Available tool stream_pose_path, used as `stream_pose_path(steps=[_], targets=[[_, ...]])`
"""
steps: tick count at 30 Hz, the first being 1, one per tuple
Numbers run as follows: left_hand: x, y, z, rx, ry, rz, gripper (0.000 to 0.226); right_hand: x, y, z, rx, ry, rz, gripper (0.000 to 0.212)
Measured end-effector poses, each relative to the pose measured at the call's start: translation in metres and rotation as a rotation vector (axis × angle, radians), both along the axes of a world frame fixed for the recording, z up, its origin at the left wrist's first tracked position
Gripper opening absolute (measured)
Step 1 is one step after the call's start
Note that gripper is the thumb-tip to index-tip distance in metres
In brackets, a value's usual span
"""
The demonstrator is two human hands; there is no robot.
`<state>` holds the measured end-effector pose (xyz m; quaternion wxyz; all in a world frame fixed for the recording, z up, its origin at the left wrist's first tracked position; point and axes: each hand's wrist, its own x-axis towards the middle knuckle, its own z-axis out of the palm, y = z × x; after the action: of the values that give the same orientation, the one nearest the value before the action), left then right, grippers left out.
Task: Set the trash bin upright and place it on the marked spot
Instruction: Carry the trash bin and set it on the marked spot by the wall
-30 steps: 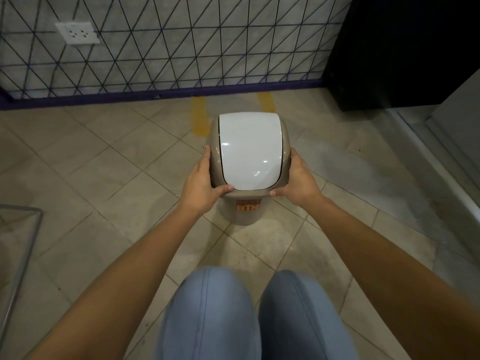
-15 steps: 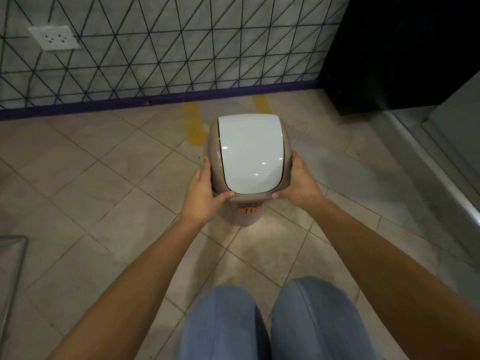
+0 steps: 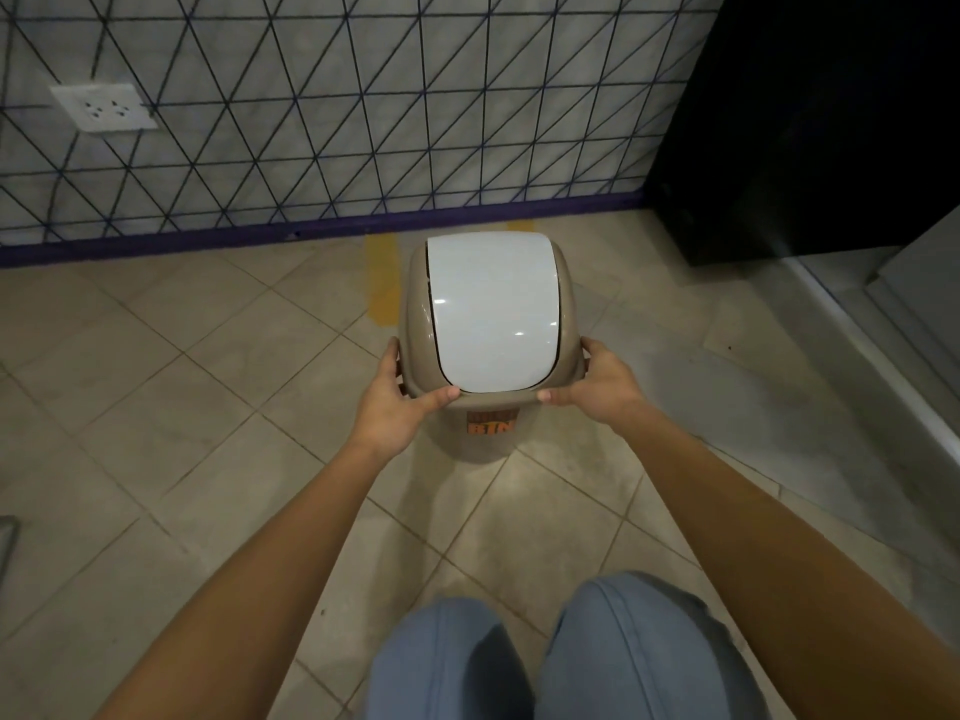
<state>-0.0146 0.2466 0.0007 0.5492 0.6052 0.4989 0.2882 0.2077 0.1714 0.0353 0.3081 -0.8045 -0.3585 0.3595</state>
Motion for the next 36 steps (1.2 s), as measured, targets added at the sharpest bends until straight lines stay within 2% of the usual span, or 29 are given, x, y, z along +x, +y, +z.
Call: stream_pose_path(steps=[16, 24, 36], targets=[[0.038, 0.063, 0.001, -0.026, 0.018, 0.051, 0.102, 0.039, 0.072, -0.003, 0.048, 0.002, -0.003, 0.092], [0.046, 0.093, -0.005, -0.048, -0.027, 0.053, 0.1, 0.049, 0.11, -0.007, -0.034, 0.145, -0.012, 0.099], [0.047, 0.125, -0.001, -0.022, -0.043, 0.052, 0.102, 0.042, 0.146, -0.008, -0.008, 0.14, -0.05, 0.098]])
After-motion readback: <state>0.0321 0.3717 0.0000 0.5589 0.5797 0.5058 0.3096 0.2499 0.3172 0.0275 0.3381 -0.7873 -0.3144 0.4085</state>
